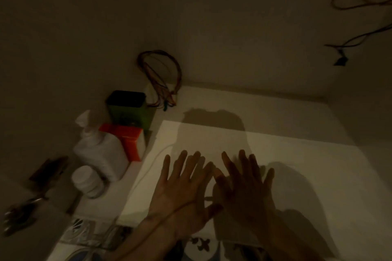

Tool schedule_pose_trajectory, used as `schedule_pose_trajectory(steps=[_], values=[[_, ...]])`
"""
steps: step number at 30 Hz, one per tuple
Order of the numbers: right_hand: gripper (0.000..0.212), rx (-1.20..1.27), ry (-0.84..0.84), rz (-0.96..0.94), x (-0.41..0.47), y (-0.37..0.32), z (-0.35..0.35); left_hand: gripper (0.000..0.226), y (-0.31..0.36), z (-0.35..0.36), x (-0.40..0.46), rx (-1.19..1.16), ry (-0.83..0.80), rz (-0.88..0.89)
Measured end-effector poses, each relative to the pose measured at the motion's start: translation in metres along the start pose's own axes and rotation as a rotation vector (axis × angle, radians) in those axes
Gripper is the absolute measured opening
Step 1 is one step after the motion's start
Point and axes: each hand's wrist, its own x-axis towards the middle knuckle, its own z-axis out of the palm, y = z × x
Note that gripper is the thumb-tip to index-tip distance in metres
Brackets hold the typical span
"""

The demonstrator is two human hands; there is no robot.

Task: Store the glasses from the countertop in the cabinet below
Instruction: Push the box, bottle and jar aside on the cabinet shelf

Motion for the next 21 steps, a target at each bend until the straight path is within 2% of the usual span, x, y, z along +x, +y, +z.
schedule_pose_trajectory(steps=[3,8,14,21], values=[[0.068,-0.057,0.039,0.059,-0.004,0.037,-0.004,0.092,0.017,0.007,0.03,0.004,0.02,-0.012],[0.082,-0.047,0.092,0.088,-0.002,0.073,-0.012,0.104,0.038,0.009,0.074,-0.054,0.026,-0.05],[0.079,-0.059,0.179,0.064,0.001,0.086,-0.024,0.111,0.061,0.011,0.094,-0.039,0.022,-0.04],[0.077,-0.042,0.173,0.055,0.0,0.091,-0.024,0.108,0.059,0.013,0.087,-0.061,0.052,-0.102]])
